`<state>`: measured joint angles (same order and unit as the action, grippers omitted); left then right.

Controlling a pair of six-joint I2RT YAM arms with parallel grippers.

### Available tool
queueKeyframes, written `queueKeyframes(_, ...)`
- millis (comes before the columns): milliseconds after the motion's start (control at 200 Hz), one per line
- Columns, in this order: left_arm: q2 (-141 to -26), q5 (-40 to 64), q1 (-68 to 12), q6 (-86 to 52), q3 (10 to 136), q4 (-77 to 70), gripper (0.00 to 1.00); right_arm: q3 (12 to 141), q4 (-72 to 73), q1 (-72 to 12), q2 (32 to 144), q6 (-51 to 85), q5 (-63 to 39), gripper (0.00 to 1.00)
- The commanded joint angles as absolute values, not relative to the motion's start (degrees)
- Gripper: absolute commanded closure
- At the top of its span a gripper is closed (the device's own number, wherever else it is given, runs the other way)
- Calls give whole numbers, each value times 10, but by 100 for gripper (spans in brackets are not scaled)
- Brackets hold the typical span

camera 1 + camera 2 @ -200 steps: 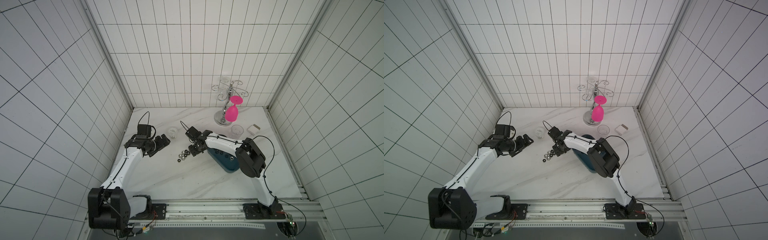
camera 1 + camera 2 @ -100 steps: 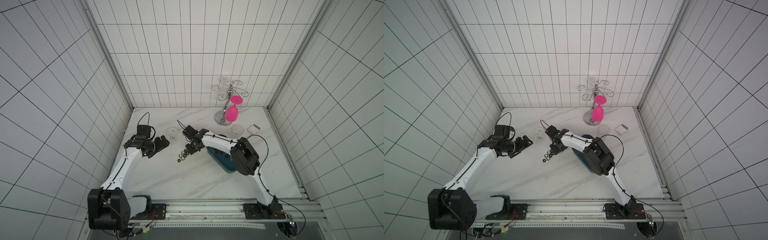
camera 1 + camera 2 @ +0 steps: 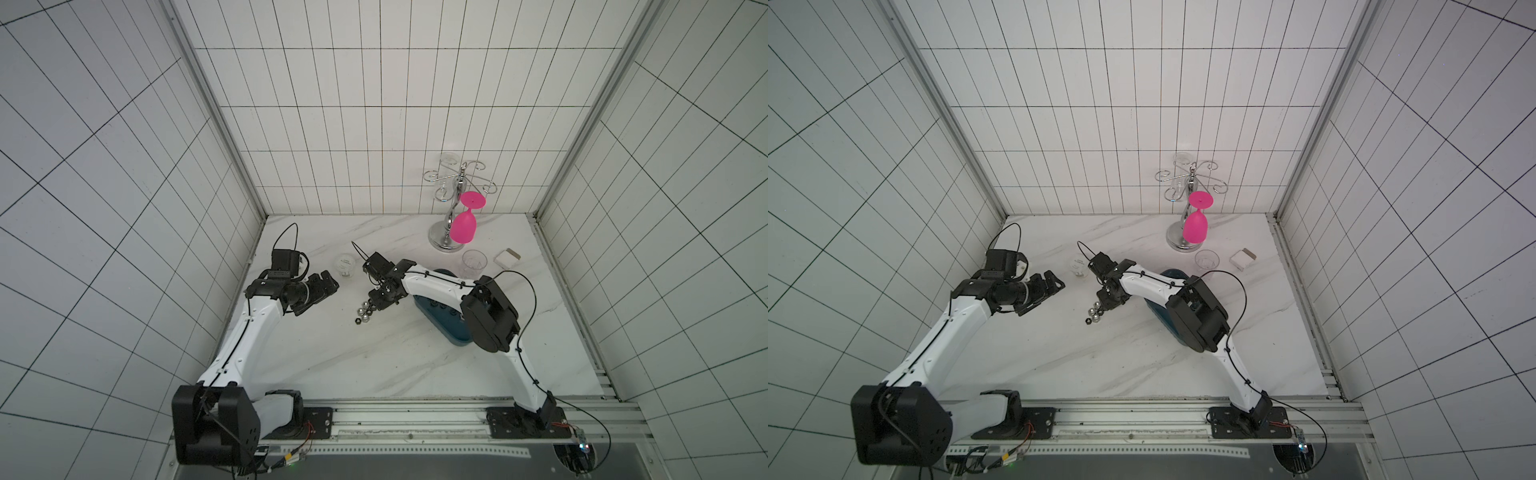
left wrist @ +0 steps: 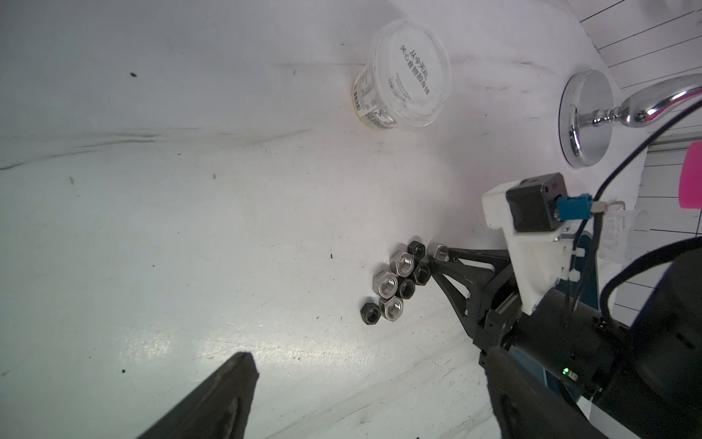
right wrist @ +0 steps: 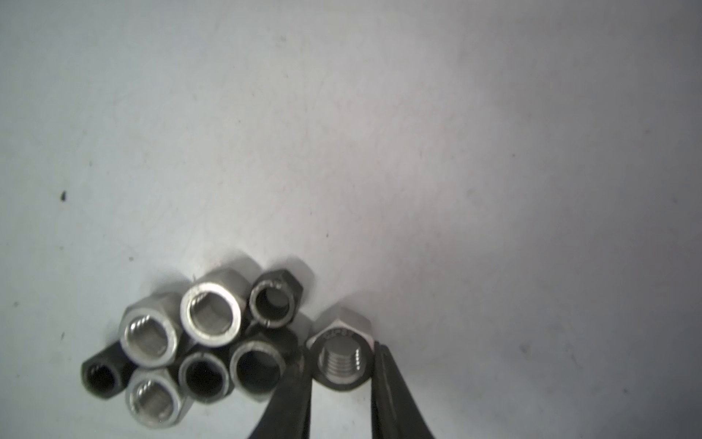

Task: Put the nuts on the desktop into the storage box
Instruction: Pick up the nut from the center of the board, then place the nut in the storage box.

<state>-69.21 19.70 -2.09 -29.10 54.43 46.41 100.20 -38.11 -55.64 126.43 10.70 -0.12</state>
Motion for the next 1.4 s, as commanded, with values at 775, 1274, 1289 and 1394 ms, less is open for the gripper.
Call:
queueKeyframes(775,-765,169,-264,-345,559,260,2,717,-377,-347,988,127,0,81)
queueKeyframes(1274,-783,153,-248,-340,567,279,2,779,-392,-341,1085,115,-10,60)
queueKeyframes(1289,-782,153,-245,-340,567,281,2,780,-393,-341,1084,115,-10,60)
queueKeyframes(1394,-765,154,-225,-345,568,288,2,784,-398,-341,1073,114,-5,55)
